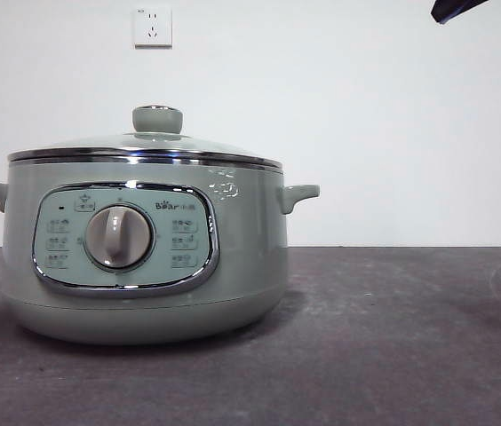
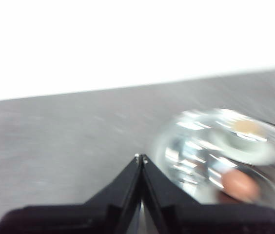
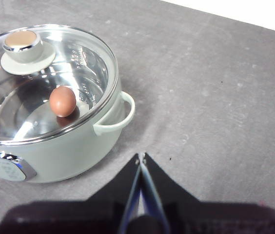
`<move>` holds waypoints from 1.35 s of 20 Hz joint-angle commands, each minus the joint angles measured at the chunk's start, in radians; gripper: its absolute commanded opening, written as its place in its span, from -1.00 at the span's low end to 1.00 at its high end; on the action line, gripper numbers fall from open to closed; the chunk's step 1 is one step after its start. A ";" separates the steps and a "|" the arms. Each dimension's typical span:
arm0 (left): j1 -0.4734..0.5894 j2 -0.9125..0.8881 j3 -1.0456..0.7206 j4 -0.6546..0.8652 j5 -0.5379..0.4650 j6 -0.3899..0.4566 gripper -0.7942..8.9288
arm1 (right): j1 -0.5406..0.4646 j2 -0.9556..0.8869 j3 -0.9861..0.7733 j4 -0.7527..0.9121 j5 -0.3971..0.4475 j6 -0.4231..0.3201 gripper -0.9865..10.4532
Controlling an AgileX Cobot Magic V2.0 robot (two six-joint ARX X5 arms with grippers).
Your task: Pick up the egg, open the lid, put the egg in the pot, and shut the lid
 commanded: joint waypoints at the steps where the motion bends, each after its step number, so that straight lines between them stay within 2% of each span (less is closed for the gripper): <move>1: 0.094 -0.084 -0.157 0.122 0.050 0.014 -0.84 | 0.001 -0.001 -0.008 0.003 0.002 0.010 -0.82; 5: 0.233 -0.255 -0.412 0.215 0.183 0.013 -0.84 | 0.001 -0.001 -0.008 0.003 0.002 0.010 -0.82; 9: 0.290 -0.380 -0.550 0.214 0.210 0.008 -0.84 | 0.001 -0.001 -0.008 0.003 0.002 0.010 -0.82; 15: 0.298 -0.406 -0.591 0.155 0.211 0.006 -0.84 | 0.001 -0.001 -0.008 0.003 0.002 0.010 -0.82; 27: 0.298 -0.406 -0.591 0.156 0.208 -0.014 -0.84 | 0.001 -0.001 -0.008 0.003 0.002 0.010 -0.82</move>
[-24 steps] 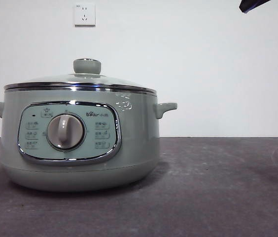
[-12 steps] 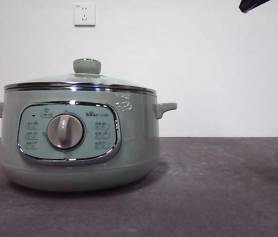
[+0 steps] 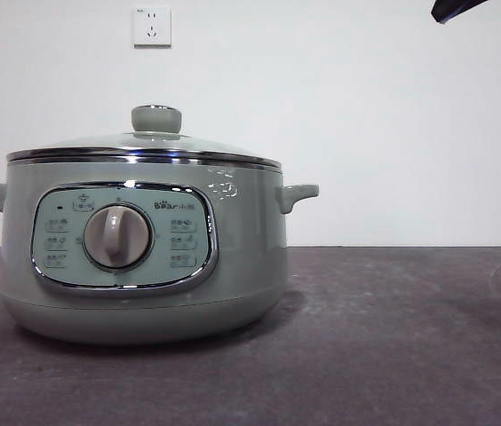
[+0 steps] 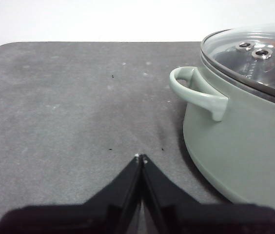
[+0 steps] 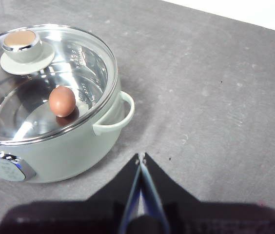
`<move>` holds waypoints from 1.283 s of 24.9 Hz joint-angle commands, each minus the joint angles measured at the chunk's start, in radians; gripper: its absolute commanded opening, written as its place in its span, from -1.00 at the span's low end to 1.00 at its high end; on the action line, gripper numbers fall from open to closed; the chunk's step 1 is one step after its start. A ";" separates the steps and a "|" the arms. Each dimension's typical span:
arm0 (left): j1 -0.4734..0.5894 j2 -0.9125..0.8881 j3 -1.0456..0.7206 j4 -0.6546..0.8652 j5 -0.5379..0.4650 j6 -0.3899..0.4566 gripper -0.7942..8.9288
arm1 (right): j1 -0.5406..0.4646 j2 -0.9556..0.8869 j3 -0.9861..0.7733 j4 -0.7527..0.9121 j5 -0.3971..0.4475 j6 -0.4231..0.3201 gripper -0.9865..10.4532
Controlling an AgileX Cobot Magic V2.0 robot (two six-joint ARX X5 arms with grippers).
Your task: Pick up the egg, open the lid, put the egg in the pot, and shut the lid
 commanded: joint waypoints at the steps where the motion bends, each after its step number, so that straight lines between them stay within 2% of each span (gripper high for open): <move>1: 0.003 -0.003 -0.014 0.000 -0.003 -0.007 -0.84 | 0.001 -0.001 -0.008 0.003 0.002 0.010 -0.82; 6: 0.003 -0.003 -0.014 0.000 -0.003 -0.007 -0.84 | 0.001 -0.001 -0.008 -0.003 0.002 0.009 -0.82; 8: 0.003 -0.003 -0.014 0.000 -0.003 -0.007 -0.84 | -0.003 -0.018 -0.008 -0.004 0.001 -0.020 -0.82; 10: 0.003 -0.003 -0.014 0.000 -0.004 -0.007 -0.84 | -0.057 -0.057 -0.008 -0.001 -0.018 -0.068 -0.82; 12: 0.003 -0.003 -0.014 0.000 -0.003 -0.007 -0.84 | -0.156 -0.111 -0.031 0.024 -0.139 -0.105 -0.82; 14: 0.003 -0.003 -0.014 0.000 -0.003 -0.007 -0.84 | -0.272 -0.200 -0.109 0.100 -0.267 -0.107 -0.82; 15: 0.003 -0.003 -0.014 0.000 -0.004 -0.007 -0.84 | -0.330 -0.251 -0.167 0.160 -0.296 -0.107 -0.82; 17: 0.003 -0.003 -0.014 0.000 -0.003 -0.007 -0.84 | -0.433 -0.369 -0.306 0.276 -0.317 -0.102 -0.82; 20: 0.003 -0.003 -0.014 0.000 -0.003 -0.007 -0.84 | -0.525 -0.545 -0.511 0.359 -0.319 -0.081 -0.82; 26: 0.003 -0.003 -0.014 0.000 -0.003 -0.007 -0.84 | -0.605 -0.718 -0.713 0.372 -0.319 -0.049 -0.82; 32: 0.003 -0.003 -0.014 0.000 -0.004 -0.007 -0.84 | -0.616 -0.822 -0.815 0.374 -0.319 -0.023 -0.82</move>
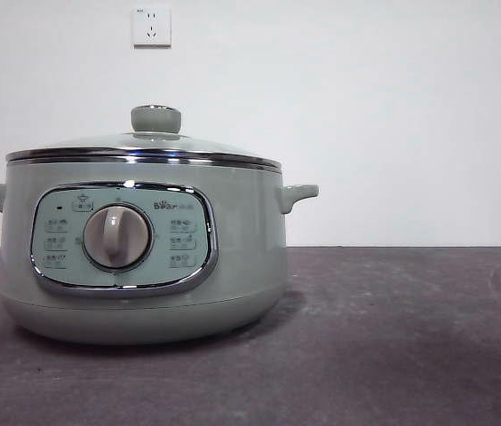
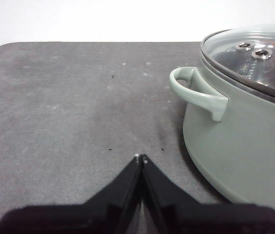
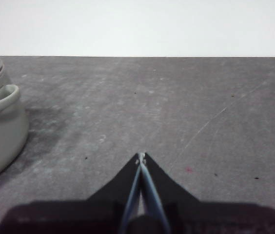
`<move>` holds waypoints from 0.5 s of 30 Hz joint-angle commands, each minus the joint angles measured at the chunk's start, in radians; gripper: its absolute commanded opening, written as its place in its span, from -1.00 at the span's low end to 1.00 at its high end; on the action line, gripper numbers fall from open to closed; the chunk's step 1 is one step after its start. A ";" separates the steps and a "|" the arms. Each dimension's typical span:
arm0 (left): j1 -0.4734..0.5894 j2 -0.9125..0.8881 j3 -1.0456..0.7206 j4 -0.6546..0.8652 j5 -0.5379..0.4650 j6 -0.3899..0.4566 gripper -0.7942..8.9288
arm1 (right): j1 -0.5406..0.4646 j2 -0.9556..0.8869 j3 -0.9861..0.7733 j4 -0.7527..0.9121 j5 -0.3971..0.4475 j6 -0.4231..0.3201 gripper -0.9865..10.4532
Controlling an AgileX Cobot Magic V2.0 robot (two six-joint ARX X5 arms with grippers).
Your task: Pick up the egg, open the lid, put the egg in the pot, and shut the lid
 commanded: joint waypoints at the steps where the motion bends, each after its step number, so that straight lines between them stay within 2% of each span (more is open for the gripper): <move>1: 0.003 -0.003 -0.014 0.000 -0.002 -0.007 -0.84 | -0.002 -0.029 -0.035 0.014 0.000 0.030 -0.82; 15: 0.003 -0.003 -0.014 0.001 -0.003 -0.007 -0.84 | 0.002 -0.018 -0.083 0.021 0.002 0.075 -0.82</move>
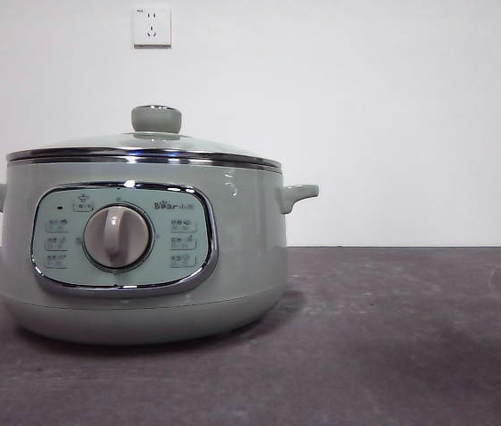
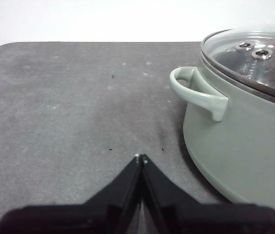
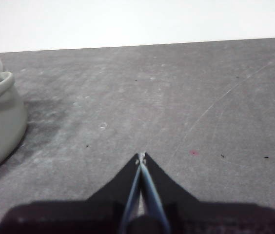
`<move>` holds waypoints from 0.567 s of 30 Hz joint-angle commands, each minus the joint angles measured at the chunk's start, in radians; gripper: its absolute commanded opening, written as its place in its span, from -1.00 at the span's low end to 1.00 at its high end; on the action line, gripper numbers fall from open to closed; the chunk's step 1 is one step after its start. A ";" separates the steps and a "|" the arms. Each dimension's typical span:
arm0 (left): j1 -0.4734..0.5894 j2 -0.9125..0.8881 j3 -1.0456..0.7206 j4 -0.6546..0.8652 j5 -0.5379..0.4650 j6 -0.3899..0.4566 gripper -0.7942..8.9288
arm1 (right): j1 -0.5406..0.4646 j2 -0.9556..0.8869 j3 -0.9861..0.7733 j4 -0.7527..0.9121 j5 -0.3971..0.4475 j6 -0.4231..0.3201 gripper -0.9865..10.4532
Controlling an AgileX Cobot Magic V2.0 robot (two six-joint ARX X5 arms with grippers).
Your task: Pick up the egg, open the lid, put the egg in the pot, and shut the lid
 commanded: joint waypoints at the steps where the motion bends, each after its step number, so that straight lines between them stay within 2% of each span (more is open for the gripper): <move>1: 0.003 -0.003 -0.014 0.000 -0.002 -0.007 -0.84 | 0.002 0.006 -0.016 0.003 0.010 0.023 -0.82; 17: 0.003 -0.003 -0.014 0.001 -0.003 -0.007 -0.84 | 0.002 0.008 -0.016 0.003 0.014 0.023 -0.82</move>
